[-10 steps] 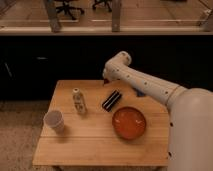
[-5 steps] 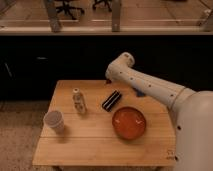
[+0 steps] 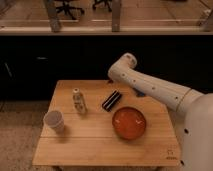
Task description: Place the pepper on the white sponge
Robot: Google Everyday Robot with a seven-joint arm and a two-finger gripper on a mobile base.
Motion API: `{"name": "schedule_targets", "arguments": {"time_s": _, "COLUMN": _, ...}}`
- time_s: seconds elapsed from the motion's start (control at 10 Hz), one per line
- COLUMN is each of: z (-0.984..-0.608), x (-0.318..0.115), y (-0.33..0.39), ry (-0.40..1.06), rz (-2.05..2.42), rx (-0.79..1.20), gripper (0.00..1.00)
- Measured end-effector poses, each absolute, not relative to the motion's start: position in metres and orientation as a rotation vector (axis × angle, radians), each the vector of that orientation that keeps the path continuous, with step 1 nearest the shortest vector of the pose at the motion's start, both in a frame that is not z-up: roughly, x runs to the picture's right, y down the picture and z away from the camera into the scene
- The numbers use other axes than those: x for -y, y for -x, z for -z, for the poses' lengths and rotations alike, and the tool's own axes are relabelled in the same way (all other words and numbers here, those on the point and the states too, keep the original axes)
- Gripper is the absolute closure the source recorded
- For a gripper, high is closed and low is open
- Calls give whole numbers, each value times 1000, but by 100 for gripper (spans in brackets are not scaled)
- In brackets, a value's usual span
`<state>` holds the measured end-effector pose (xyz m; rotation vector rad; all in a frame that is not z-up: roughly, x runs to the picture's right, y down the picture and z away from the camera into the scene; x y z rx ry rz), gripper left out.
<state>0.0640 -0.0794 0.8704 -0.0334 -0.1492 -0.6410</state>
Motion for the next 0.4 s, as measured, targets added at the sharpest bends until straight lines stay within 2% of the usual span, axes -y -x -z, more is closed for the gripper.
{"name": "schedule_targets", "arguments": {"time_s": 0.4, "z": -868, "x": 82, "y": -83, "ry": 27, "rz": 567, "rx": 140, "gripper": 100}}
